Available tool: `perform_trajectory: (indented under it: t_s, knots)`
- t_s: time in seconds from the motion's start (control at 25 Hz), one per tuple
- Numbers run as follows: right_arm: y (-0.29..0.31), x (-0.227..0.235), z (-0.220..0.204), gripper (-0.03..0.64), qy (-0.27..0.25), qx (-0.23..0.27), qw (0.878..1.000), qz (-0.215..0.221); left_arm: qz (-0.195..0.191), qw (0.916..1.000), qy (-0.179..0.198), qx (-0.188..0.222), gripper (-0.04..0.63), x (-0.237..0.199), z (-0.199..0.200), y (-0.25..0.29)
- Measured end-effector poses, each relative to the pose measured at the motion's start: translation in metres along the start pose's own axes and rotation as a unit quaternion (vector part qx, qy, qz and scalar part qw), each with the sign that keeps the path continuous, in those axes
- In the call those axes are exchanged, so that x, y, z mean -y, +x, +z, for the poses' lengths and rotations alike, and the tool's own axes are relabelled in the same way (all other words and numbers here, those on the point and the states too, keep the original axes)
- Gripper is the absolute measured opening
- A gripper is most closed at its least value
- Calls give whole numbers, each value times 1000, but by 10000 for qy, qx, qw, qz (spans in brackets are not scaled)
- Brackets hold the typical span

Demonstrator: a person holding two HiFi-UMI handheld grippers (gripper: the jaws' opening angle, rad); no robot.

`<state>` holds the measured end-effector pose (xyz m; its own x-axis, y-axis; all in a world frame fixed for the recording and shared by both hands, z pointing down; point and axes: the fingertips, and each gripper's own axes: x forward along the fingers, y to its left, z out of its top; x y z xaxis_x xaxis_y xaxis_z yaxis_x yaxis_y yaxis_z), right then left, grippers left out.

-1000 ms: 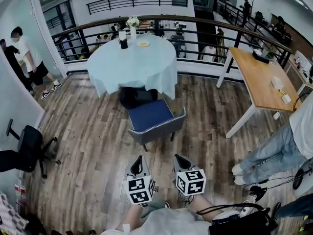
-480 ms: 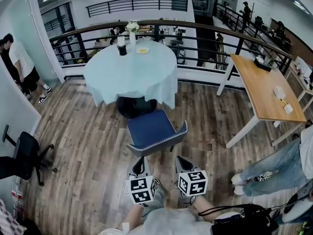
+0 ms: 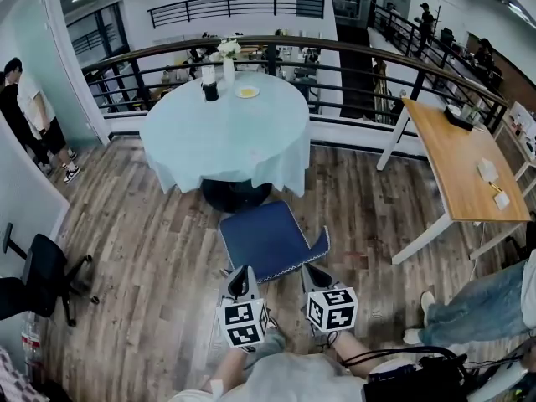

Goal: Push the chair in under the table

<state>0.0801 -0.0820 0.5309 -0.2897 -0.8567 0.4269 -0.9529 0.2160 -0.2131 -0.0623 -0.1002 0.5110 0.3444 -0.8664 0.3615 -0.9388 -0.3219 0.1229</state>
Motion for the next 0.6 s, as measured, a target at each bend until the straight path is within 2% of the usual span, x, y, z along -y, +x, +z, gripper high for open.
perform_trajectory:
  t_s: [0.6]
  knots:
    - [90, 7, 53, 15, -78, -20, 9999, 128, 94, 9999, -125, 64, -3, -44, 43, 81]
